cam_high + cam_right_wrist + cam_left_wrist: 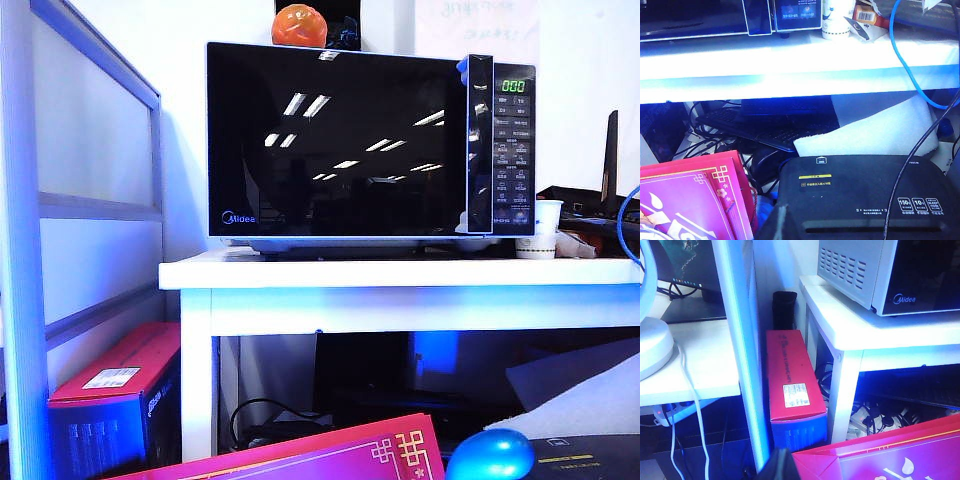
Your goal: Open the microwave door, place the orange inside the microwave, then close the microwave door.
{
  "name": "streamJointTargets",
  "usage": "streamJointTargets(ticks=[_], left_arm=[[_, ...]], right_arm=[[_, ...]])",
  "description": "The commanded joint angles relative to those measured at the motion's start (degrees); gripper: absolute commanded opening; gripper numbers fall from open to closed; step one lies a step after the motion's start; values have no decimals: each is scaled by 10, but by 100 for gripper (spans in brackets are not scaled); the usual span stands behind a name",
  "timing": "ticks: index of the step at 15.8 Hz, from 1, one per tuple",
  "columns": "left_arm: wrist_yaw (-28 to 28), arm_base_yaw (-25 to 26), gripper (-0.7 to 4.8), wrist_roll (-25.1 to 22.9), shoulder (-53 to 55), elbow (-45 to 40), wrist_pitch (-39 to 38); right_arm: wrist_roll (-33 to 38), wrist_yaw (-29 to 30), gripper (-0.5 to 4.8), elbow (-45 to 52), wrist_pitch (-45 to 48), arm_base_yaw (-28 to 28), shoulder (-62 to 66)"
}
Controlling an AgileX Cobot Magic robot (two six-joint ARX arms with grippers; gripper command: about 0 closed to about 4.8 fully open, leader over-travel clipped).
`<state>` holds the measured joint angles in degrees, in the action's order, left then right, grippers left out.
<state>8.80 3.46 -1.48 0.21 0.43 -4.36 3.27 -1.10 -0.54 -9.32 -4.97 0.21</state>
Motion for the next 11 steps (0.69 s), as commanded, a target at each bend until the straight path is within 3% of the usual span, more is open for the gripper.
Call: streamJointTargets(ticks=[1, 3, 5, 8, 9, 11], left_arm=[[4, -1, -2, 0, -2, 0, 6], [4, -1, -2, 3, -2, 0, 2], [1, -1, -2, 9, -2, 0, -57], [0, -1, -2, 16, 4, 0, -52], [0, -1, -3, 37, 4, 0, -48], [0, -1, -3, 130, 4, 2, 38]], right_arm=[[2, -3, -1, 4, -4, 0, -1], [2, -2, -1, 4, -4, 0, -1], [2, -2, -1, 4, -4, 0, -1], [2, -1, -1, 4, -4, 0, -1], [2, 0, -1, 4, -1, 0, -1], [22, -1, -1, 4, 50, 0, -1]])
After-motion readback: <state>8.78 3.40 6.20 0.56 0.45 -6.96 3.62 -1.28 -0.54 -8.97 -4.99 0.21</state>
